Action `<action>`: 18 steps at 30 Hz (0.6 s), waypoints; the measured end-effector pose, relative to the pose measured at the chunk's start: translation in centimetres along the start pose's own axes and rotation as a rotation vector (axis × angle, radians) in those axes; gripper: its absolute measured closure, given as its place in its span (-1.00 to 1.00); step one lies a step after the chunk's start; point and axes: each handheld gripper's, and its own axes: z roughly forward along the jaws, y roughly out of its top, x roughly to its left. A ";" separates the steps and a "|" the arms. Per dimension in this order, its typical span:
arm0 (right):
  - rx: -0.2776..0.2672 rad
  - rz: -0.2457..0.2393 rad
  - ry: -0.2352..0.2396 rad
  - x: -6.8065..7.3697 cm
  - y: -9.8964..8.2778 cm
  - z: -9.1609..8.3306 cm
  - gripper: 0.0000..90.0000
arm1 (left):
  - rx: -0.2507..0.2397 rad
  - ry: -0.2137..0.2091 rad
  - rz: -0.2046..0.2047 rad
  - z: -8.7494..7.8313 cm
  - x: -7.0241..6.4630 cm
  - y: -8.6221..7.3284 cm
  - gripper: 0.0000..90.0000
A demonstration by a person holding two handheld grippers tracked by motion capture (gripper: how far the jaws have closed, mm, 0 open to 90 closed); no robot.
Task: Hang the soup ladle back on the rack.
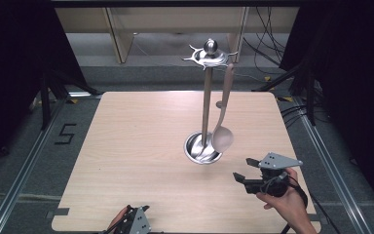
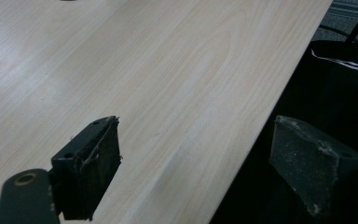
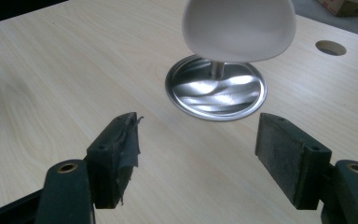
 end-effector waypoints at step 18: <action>0.023 0.000 0.006 0.4 -2.4 -0.1 -0.36 | 0.016 0.012 0.020 -0.1 0.1 0.0 -0.66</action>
